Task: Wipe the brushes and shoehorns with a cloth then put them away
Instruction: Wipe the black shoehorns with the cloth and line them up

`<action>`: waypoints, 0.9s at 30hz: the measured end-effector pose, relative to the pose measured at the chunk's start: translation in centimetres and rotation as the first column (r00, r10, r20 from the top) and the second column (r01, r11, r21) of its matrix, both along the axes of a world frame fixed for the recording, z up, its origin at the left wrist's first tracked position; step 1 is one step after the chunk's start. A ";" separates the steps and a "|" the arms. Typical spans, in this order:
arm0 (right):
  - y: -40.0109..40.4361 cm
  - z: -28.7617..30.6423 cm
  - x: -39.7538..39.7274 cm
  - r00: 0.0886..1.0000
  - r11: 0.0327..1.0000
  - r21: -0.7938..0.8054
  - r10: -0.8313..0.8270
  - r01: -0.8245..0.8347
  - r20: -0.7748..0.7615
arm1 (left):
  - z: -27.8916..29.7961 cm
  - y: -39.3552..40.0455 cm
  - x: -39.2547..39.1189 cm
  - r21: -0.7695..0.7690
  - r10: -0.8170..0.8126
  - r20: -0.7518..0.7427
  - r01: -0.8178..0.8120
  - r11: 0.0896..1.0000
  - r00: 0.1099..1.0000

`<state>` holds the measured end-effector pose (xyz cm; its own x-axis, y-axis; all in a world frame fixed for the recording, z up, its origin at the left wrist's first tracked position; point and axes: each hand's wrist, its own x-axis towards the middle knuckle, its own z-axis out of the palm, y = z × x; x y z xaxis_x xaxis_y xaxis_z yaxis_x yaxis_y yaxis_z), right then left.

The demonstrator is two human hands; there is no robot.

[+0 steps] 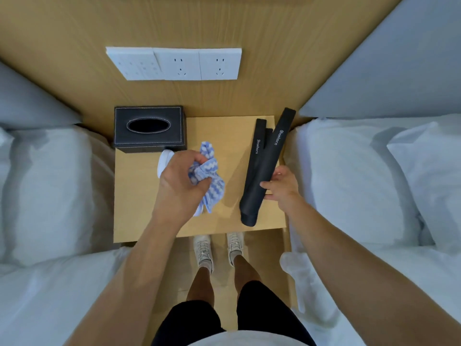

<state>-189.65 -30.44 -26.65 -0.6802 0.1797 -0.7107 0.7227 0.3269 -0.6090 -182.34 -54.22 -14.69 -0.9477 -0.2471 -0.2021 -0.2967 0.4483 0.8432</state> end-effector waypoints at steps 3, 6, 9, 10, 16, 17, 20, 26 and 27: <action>-0.3 3.7 0.7 0.997 0.982 -0.184 -0.057 0.046 -0.058 | 2.2 0.5 -0.5 -0.035 -0.044 -0.056 0.042 0.998 0.997; -0.7 7.9 1.1 0.984 0.954 -0.299 -0.084 0.033 -0.160 | 4.8 1.1 -1.1 -0.038 -0.051 -0.115 0.047 0.998 0.992; -1.3 12.3 1.5 0.960 0.927 -0.374 -0.084 -0.023 -0.268 | 7.8 1.9 -1.9 -0.038 -0.071 -0.201 0.065 0.997 0.977; -1.4 13.7 1.6 0.946 0.925 -0.378 -0.083 -0.043 -0.313 | 8.9 2.1 -2.3 -0.039 -0.077 -0.232 0.070 0.997 0.970; -1.9 21.7 1.5 0.788 0.923 -0.356 -0.106 -0.150 -0.606 | 16.1 2.9 -4.0 -0.048 -0.151 -0.436 0.145 0.988 0.887; -2.0 23.1 1.2 0.756 0.925 -0.345 -0.110 -0.160 -0.645 | 17.4 3.0 -4.4 -0.070 -0.172 -0.468 0.157 0.985 0.867; -2.5 27.4 -0.3 0.652 0.937 -0.273 -0.068 -0.218 -0.755 | 21.5 2.9 -5.8 -0.179 -0.240 -0.571 0.167 0.970 0.785; -4.5 36.5 -3.9 0.458 0.920 -0.158 0.026 -0.359 -0.888 | 30.4 2.6 -8.2 -0.324 -0.282 -0.745 0.041 0.945 0.605; -4.9 38.0 -4.4 0.424 0.911 -0.140 0.042 -0.388 -0.905 | 31.7 2.6 -8.4 -0.327 -0.273 -0.767 0.011 0.945 0.581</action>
<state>-194.04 -35.36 11.33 -0.9396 -0.1567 0.3043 -0.3188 0.0775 -0.9446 -190.74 -51.66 17.04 -0.7175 -0.0117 0.6965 0.5193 0.6574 0.5460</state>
